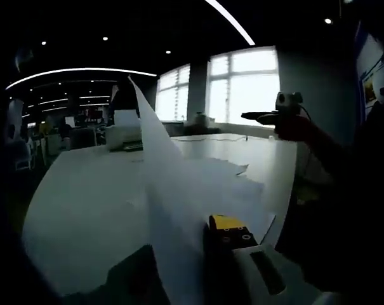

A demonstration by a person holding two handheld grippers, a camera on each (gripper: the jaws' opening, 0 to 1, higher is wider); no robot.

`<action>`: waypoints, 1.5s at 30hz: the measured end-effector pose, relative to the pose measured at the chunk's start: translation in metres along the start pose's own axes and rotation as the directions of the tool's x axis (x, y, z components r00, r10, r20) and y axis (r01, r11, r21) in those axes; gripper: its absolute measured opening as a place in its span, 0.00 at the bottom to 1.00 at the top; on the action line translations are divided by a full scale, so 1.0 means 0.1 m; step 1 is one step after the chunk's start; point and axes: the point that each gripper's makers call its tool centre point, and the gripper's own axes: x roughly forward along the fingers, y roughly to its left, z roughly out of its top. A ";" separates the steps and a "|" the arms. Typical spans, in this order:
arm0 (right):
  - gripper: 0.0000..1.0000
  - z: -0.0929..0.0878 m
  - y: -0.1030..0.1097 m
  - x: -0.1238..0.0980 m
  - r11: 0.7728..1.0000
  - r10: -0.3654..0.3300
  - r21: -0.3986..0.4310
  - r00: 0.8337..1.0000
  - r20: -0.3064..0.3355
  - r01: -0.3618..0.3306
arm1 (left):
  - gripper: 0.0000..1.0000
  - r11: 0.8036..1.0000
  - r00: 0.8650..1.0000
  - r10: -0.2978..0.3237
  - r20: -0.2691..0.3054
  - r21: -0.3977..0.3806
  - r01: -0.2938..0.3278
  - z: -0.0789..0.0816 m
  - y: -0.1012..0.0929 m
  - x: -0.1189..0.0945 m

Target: Organize the stack of printing papers by aligning and flattening the scattered papers on the table

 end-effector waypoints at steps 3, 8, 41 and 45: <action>0.50 -0.01 0.01 0.04 1.000 0.005 -0.008 1.000 -0.014 -0.005 | 0.10 1.000 1.000 -0.002 -0.008 0.008 0.002 0.00 -0.01 -0.01; 0.50 -0.09 -0.04 0.07 1.000 -0.010 0.003 0.999 -0.046 0.010 | 0.09 1.000 1.000 -0.003 -0.013 0.013 0.003 0.01 -0.01 -0.01; 0.47 -0.46 -0.37 0.43 0.997 -0.076 0.020 0.981 -0.180 0.081 | 0.10 1.000 1.000 -0.003 -0.029 -0.005 0.003 -0.10 0.01 -0.10; 0.48 -0.49 -0.31 0.49 0.998 -0.062 0.016 0.979 -0.196 0.066 | 0.10 1.000 0.999 -0.008 -0.033 -0.001 0.008 -0.10 0.00 -0.10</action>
